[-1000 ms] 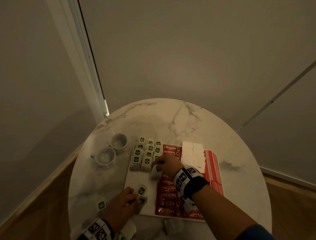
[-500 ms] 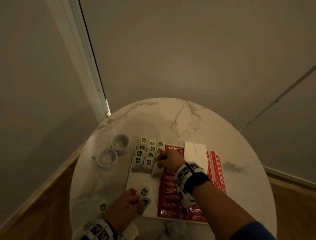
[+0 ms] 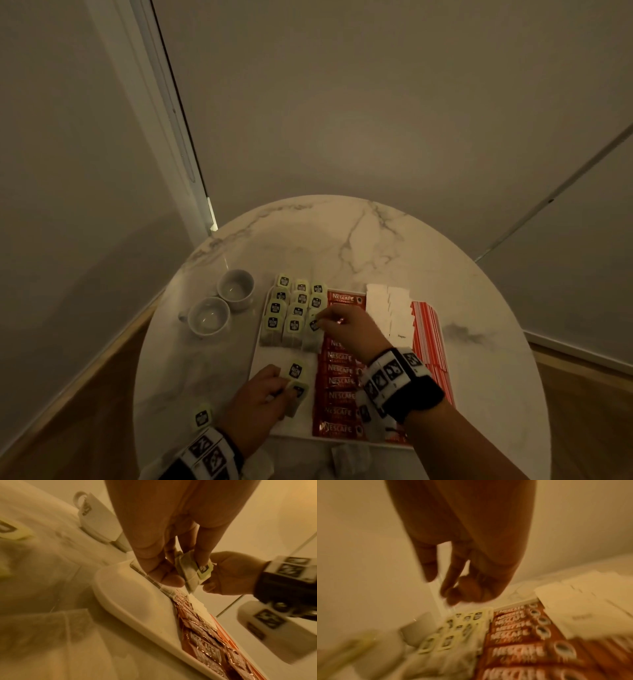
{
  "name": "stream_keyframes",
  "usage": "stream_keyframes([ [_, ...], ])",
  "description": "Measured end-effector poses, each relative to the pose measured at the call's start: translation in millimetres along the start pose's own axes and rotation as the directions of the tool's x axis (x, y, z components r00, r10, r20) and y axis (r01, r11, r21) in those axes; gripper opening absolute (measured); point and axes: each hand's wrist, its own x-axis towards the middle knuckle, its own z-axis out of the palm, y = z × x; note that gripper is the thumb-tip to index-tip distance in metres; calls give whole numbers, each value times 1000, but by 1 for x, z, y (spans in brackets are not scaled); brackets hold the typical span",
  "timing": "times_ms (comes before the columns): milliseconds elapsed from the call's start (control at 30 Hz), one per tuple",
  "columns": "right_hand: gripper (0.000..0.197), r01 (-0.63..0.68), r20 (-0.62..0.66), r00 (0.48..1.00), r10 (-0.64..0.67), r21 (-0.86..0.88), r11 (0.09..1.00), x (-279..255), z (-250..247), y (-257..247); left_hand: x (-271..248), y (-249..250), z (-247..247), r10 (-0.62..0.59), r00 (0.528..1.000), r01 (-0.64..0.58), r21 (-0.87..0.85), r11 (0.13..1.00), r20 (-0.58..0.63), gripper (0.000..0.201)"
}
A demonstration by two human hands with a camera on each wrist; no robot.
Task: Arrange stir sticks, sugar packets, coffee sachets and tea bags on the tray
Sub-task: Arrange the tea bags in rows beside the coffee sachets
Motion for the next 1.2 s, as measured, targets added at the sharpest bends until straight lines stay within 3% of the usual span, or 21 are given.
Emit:
stream_keyframes([
  [67,22,-44,232,972,25,77,996,-20,2,-2,4,3,3,6,1000,-6,2,1000,16,26],
  [133,23,-23,305,952,19,11,1000,-33,7,0,8,3,7,16,1000,-16,2,1000,26,22],
  [267,25,34,176,984,-18,-87,996,-37,10,8,13,3,13,25,999,-26,7,1000,40,18],
  [433,13,-10,238,971,24,-59,998,-33,8,12,13,4,16,10,998,-10,1,1000,69,15],
  [700,18,-87,83,992,100,-144,986,-7,14,15,20,5,16,-67,997,68,-4,998,35,18],
  [967,19,-63,32,997,75,-291,955,11,28,17,23,5,16,-90,996,94,188,978,-27,19],
  [1200,22,-66,-14,998,66,-354,933,14,33,20,20,12,16,-14,993,-17,266,964,116,29],
])
